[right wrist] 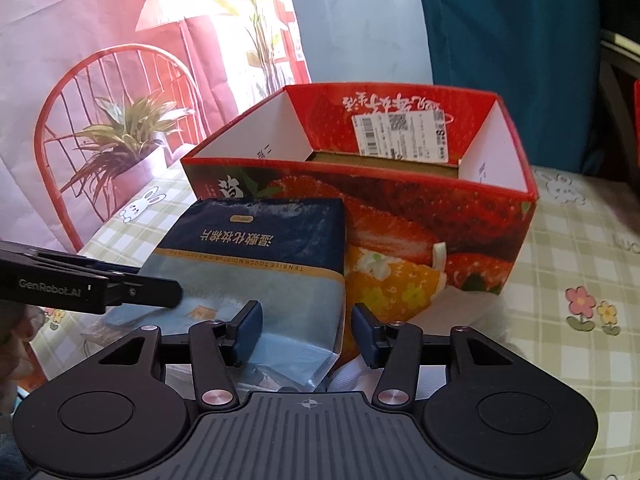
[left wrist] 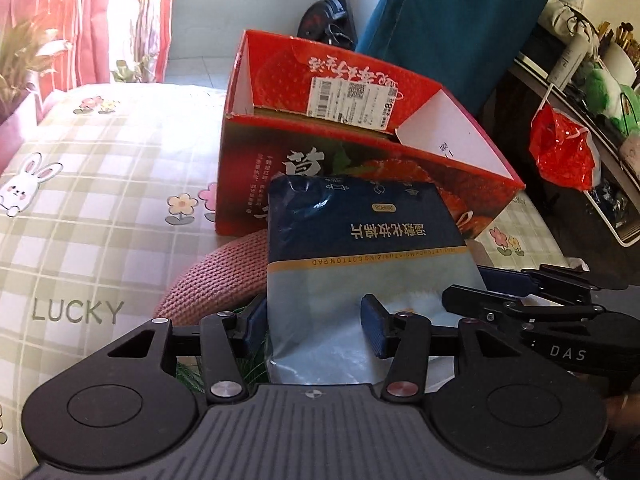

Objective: Organize soft objects
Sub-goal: 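Close the left tool on the blue-and-white cotton-pad bag, then carry the cotton-pad bag into the red box and open the left tool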

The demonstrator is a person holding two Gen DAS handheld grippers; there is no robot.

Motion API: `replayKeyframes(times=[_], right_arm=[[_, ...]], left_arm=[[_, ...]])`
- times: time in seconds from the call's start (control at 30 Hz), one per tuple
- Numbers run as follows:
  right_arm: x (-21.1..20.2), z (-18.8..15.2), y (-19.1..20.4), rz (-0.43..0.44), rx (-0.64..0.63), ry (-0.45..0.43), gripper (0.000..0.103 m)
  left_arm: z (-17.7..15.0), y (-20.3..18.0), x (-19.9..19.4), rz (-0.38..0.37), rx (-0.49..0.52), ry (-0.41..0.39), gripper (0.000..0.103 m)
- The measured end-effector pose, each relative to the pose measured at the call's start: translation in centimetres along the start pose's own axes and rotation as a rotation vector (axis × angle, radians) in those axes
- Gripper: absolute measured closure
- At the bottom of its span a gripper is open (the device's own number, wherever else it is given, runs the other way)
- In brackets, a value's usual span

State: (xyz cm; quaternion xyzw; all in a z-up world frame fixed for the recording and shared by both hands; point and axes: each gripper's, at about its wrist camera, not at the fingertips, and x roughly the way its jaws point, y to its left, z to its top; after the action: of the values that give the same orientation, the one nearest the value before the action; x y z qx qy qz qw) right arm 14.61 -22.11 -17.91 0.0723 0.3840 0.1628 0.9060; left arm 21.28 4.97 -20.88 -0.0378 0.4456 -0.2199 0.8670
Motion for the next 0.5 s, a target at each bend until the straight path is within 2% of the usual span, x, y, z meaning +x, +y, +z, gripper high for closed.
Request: replayKeyframes(times=[0.07,0.13,0.27,0.37,0.5], right_arm=[[0.4,0.0,-0.2,0.010,0.014,0.013,0.056],[0.8,0.0,-0.4,0.025,0.028,0.023,0.056],[0.3,0.1,0.3,0.026,-0.010,0.010,0.067],[-0.8,0.4,1.1,0.028,-0.058,-0.025,0.076],[-2.4,1.1,1.8,0.041,-0.106,-0.081,0.077]], left_arm=[[0.1,0.1,0.2,-0.001,-0.003,0.007,0.053],[0.1,0.0,0.1,0.007,0.003,-0.005,0.075],[0.2,-0.7,-0.8,0.046,0.040,-0.032,0.091],[0.4,-1.1,-1.7,0.060,0.053,-0.056,0.091],[1.1,-1.2,-3.7,0.026,0.047,-0.121,0.091]])
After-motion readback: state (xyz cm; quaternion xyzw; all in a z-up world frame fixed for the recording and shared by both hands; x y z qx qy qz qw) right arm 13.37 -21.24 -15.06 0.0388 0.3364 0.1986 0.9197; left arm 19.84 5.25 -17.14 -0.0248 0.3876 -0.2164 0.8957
